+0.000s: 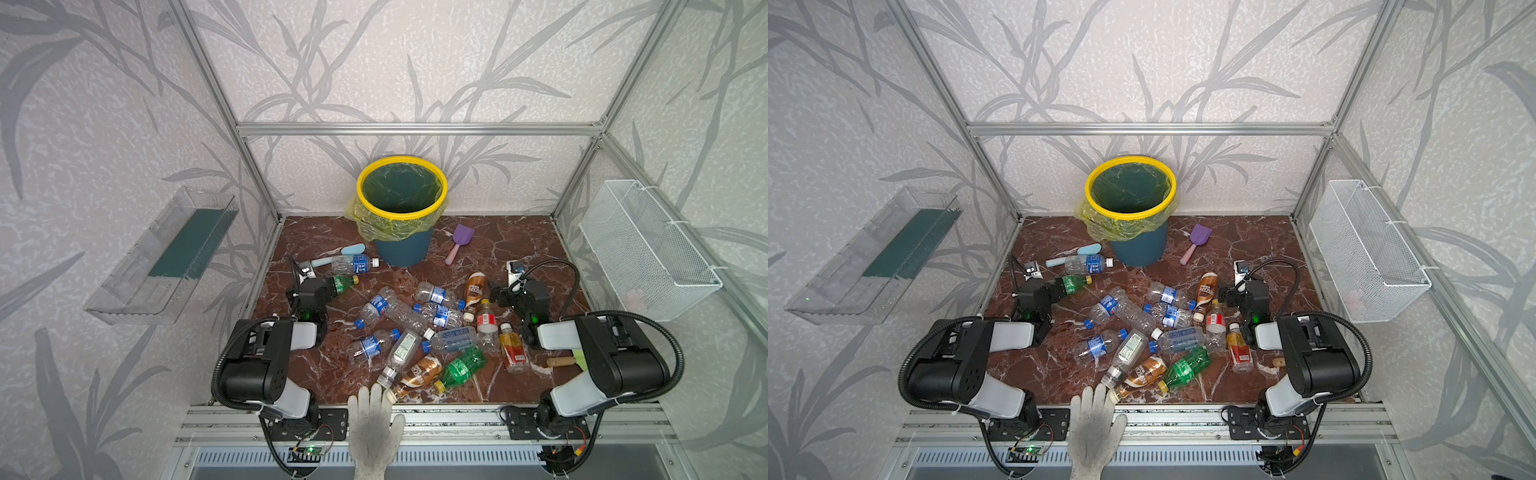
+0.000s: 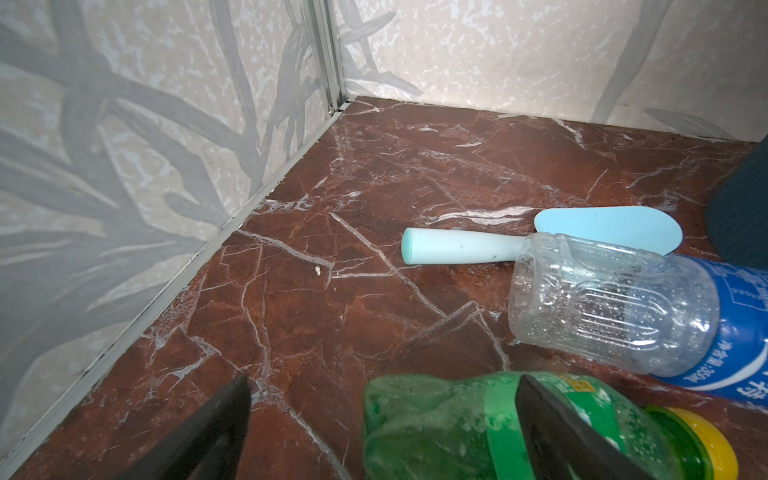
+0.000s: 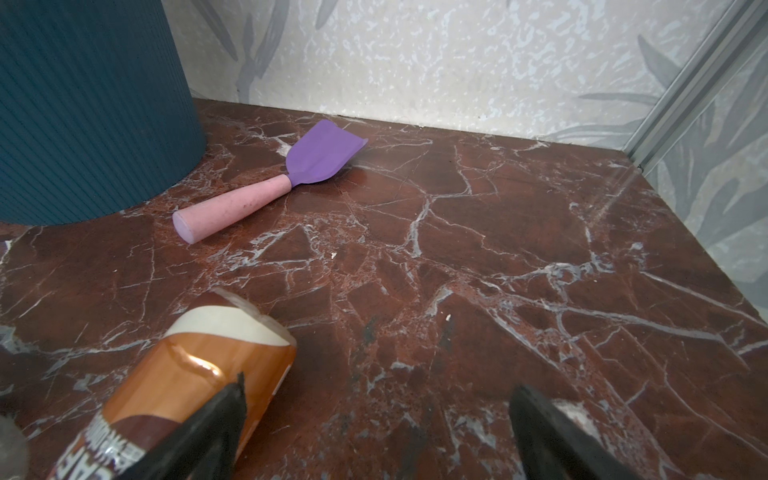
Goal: Throw the plastic bottles in the bin
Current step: 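Grasp the amber tea bottle with the right gripper while left arm moves over pile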
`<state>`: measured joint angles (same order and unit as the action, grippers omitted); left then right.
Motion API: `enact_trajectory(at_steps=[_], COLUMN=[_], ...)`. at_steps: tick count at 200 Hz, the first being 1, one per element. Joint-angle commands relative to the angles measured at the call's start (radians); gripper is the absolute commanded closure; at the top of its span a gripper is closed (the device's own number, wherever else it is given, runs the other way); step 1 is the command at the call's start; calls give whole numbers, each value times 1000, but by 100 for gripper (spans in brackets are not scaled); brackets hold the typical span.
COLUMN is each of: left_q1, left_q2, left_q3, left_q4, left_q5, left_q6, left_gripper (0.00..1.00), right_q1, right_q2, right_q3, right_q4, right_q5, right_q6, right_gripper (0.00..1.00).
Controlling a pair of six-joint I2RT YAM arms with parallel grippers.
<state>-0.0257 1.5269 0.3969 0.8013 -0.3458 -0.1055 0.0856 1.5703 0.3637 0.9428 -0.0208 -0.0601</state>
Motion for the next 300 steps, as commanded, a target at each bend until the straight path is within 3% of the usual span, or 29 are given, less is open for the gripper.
enact_trajectory(at_steps=[1, 12, 25, 40, 65, 94, 114, 141, 190, 251, 300], left_q1=[3, 1, 1, 5, 4, 3, 2, -2, -55, -155, -172], left_q2=[-6, -41, -126, -195, -306, -456, -544, -628, -732, -730, -712], left_q3=[1, 12, 97, 247, 388, 524, 576, 603, 512, 460, 460], left_q4=[28, -5, -246, -592, -887, -1208, -1347, -1524, -1691, -1709, -1696], left_q5=[1, -24, -57, -171, -216, -98, 94, 296, 483, 466, 465], left_q6=[16, 11, -11, -132, -254, -395, -409, -449, -527, -568, -577], left_gripper=[4, 6, 6, 5, 10, 13, 15, 20, 23, 23, 22], right_q1=[-11, -13, -12, -18, -20, -20, -13, 26, 140, 203, 214], right_q2=[-18, -94, -209, -343, -470, -525, -523, -565, -678, -648, -562], right_q3=[16, 30, 76, 182, 375, 524, 613, 645, 551, 434, 373], right_q4=[-6, -101, -283, -574, -1028, -1348, -1578, -1834, -2053, -2031, -1984], right_q5=[22, 80, 129, 219, 222, 133, 49, 54, 102, 82, 71], right_q6=[24, 44, 61, 227, 426, 630, 670, 692, 735, 762, 772], right_gripper=[1, 1, 3, 4, 5, 14, 21, 24, 24, 20, 20])
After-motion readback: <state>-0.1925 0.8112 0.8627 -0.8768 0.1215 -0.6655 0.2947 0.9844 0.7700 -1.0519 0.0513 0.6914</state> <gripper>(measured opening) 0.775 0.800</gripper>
